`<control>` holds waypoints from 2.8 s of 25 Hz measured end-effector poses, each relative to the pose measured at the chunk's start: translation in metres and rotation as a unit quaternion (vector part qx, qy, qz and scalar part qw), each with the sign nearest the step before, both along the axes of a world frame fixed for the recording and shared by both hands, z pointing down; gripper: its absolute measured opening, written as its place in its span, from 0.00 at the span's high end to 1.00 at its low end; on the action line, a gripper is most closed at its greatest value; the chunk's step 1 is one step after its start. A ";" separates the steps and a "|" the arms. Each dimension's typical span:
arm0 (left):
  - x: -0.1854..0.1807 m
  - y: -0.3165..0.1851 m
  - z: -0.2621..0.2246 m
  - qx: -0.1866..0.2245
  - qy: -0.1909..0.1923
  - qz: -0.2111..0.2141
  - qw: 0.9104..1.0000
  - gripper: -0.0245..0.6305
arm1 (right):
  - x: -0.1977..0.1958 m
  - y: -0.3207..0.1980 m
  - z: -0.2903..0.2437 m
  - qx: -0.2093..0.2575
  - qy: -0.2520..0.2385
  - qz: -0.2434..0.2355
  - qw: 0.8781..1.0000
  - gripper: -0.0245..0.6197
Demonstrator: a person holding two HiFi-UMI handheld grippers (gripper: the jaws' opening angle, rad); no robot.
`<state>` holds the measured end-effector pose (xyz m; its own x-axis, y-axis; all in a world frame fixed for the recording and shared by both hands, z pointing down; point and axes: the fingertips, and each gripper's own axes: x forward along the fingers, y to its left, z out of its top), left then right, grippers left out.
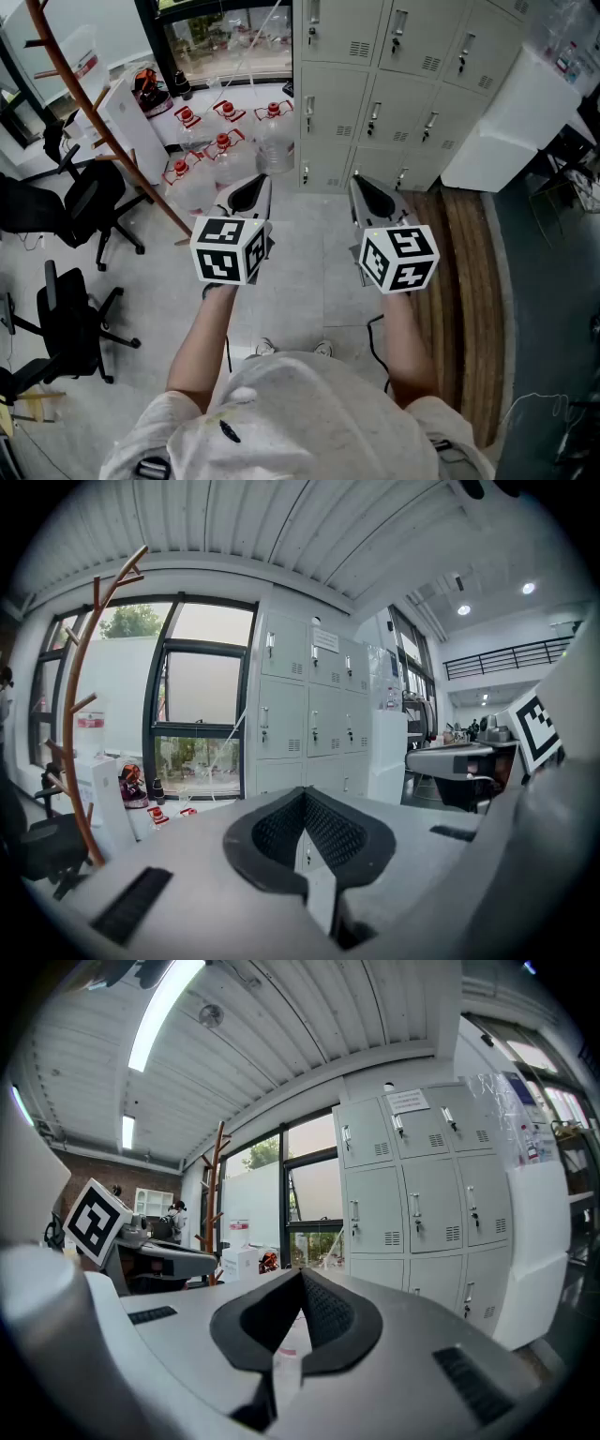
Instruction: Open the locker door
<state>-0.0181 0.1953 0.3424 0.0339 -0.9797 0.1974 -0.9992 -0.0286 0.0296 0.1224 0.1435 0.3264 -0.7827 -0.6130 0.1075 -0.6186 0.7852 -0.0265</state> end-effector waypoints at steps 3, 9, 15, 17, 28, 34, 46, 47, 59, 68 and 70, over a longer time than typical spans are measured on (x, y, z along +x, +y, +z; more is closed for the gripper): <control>0.012 -0.002 0.002 -0.004 -0.002 0.002 1.000 0.95 | 0.009 -0.001 0.002 0.000 -0.003 0.001 1.000 0.96; 0.035 -0.012 0.003 -0.010 -0.009 -0.001 1.000 0.95 | 0.029 -0.012 0.006 -0.011 -0.015 -0.006 1.000 0.96; 0.057 -0.020 0.001 -0.009 -0.013 -0.011 1.000 0.95 | 0.047 -0.021 0.003 -0.010 -0.020 -0.024 0.999 0.96; 0.061 -0.021 0.003 -0.009 -0.012 -0.015 1.000 0.95 | 0.050 -0.024 0.006 -0.009 -0.020 -0.029 0.999 0.96; 0.057 -0.054 0.010 -0.007 -0.004 -0.031 0.999 0.95 | 0.038 -0.055 0.013 -0.004 -0.004 -0.054 0.999 0.96; 0.032 -0.089 0.015 -0.012 -0.004 -0.028 1.000 0.95 | 0.011 -0.089 0.016 -0.005 -0.003 -0.056 0.998 0.96; -0.049 -0.187 0.025 -0.022 0.007 0.001 1.000 0.95 | -0.073 -0.181 0.022 -0.009 0.007 -0.038 0.999 0.96; -0.057 -0.194 0.024 -0.023 0.007 0.003 1.000 0.95 | -0.081 -0.188 0.020 -0.008 0.008 -0.036 0.999 0.96; -0.118 -0.275 0.019 -0.016 0.022 0.043 0.999 0.95 | -0.145 -0.254 0.011 -0.003 0.021 -0.008 1.000 0.96; -0.183 -0.314 0.013 -0.013 0.036 0.043 0.998 0.95 | -0.206 -0.293 0.000 -0.004 0.023 -0.008 1.000 0.96; -0.191 -0.320 0.012 -0.014 0.038 0.043 0.998 0.95 | -0.214 -0.299 -0.002 -0.004 0.022 -0.008 1.000 0.96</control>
<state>-0.2094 -0.1248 0.3548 0.1328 -0.9670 0.2174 -0.9879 -0.1115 0.1073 -0.0919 -0.1558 0.3241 -0.7864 -0.6002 0.1464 -0.6074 0.7944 -0.0060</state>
